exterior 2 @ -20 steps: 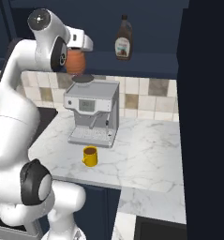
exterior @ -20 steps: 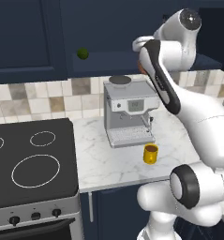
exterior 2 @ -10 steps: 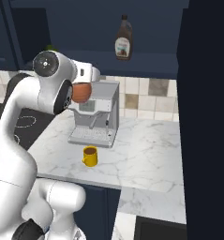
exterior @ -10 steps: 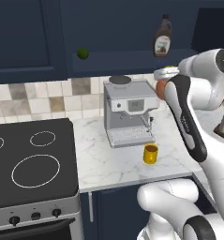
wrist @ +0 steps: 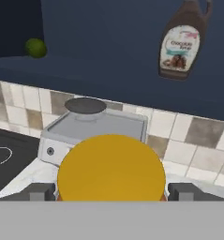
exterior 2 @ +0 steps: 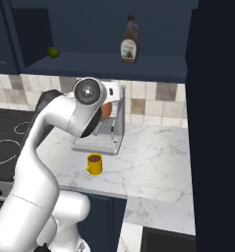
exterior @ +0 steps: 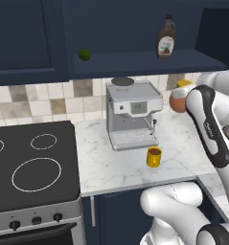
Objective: Pick the syrup bottle and honey bottle from the cabinet and place them next to the mug.
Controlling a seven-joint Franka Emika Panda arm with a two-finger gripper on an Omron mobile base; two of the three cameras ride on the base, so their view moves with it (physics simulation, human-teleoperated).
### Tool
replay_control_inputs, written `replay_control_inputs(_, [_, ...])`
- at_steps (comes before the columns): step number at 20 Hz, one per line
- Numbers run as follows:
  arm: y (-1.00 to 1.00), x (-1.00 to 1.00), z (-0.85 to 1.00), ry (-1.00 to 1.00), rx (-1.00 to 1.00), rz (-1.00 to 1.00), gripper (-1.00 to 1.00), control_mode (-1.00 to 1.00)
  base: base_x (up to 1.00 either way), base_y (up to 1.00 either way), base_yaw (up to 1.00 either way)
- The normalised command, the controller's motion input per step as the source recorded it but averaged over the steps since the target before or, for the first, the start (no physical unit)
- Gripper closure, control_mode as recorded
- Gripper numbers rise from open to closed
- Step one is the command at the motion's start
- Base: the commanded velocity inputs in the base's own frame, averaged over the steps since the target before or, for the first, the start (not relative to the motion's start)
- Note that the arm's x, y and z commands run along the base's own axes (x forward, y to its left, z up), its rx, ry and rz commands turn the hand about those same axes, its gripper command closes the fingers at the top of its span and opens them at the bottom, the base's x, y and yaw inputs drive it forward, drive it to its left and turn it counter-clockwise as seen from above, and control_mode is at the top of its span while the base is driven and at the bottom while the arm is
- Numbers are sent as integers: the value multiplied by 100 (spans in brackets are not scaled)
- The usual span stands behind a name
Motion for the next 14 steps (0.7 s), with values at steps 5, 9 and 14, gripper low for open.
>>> replay_control_inputs(5, [-35, 20, -6, 0, -6, 29, 100, -100, 0, 0, 0])
replay_control_inputs(9, [-9, 35, -1, 0, -2, 17, 100, -100, 0, 0, 0])
replay_control_inputs(14, [2, 41, -17, 8, -10, 0, 100, -100, 0, 0, 0])
